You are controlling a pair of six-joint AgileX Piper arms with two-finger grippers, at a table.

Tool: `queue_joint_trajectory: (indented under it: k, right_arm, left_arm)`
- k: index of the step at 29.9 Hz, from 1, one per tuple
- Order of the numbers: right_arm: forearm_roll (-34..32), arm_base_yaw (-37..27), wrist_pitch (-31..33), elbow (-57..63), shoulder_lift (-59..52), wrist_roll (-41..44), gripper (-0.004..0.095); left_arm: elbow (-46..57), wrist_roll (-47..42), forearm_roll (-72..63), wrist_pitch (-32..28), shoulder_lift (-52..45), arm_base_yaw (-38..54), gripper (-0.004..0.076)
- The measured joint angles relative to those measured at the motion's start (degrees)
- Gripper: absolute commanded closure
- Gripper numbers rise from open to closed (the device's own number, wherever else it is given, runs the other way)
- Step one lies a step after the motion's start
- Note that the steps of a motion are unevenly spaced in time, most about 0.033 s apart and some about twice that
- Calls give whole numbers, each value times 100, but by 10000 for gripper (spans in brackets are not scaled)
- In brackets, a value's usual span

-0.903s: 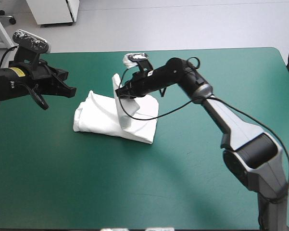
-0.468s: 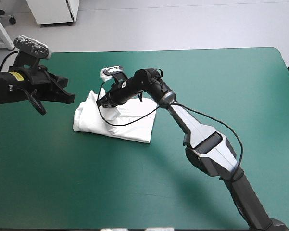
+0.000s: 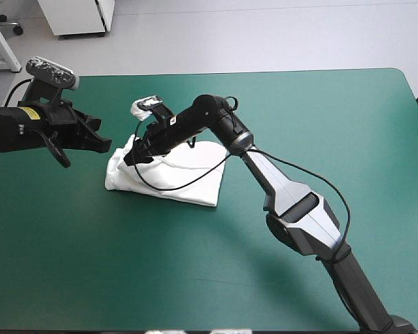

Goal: Fold the cloth

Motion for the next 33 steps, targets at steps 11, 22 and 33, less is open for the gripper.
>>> queue_joint_trajectory:
  k: [11,22,33]
  right_arm:
    - [-1372,-472,278,192,-651,1176,440]
    - [-1468,-953,-458,4067,-2548,646,437]
    - [655,-1747,-2102,6982,-2816,-940,379]
  left_arm:
    - [0,-13,189,-28,0,0,733]
    - [0,-45,168,-12,0,0,733]
    - [0,-63,168,-6,4,0,733]
